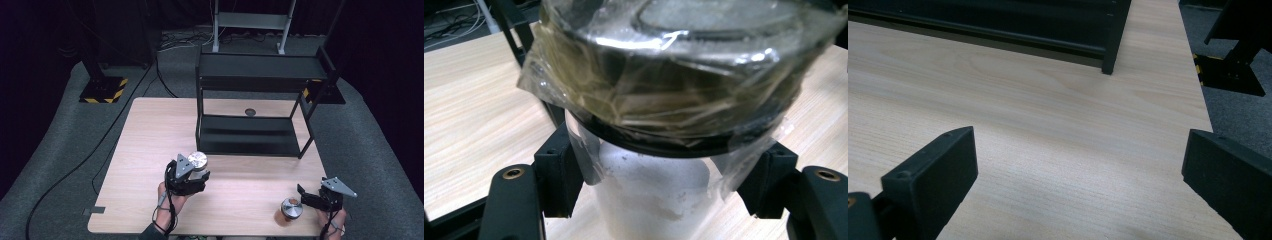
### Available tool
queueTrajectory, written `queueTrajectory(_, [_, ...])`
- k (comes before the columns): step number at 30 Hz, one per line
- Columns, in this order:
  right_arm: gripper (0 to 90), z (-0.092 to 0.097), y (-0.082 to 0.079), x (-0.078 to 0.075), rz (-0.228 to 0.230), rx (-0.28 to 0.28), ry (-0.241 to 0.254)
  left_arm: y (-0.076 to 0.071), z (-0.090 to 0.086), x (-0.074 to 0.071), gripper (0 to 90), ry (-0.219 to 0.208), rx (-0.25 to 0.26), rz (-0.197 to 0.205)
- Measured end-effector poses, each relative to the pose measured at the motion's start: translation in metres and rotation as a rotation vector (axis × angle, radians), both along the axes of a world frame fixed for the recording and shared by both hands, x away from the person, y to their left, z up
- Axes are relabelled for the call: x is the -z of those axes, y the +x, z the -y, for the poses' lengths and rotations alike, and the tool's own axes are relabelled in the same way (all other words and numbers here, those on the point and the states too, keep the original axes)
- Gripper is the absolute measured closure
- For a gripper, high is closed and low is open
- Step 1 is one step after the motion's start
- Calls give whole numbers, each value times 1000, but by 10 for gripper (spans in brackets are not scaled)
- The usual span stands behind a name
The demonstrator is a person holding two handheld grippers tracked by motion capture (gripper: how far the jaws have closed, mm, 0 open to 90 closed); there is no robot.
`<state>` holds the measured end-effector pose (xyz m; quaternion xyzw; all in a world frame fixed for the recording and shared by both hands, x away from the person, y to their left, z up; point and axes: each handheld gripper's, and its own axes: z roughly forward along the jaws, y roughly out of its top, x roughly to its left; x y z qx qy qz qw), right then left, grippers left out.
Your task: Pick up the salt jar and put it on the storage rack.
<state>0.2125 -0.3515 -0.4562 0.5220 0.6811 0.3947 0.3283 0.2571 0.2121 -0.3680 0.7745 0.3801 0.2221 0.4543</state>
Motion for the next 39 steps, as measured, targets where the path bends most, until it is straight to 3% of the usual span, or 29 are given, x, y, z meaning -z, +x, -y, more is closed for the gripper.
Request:
queueTrajectory(22, [1, -2, 0, 0, 0, 10, -2, 34, 11, -23, 310, 13, 77, -20])
queueTrajectory(39, [1, -1, 1, 0, -4, 2, -3, 48, 19, -37, 310, 6, 101, -11])
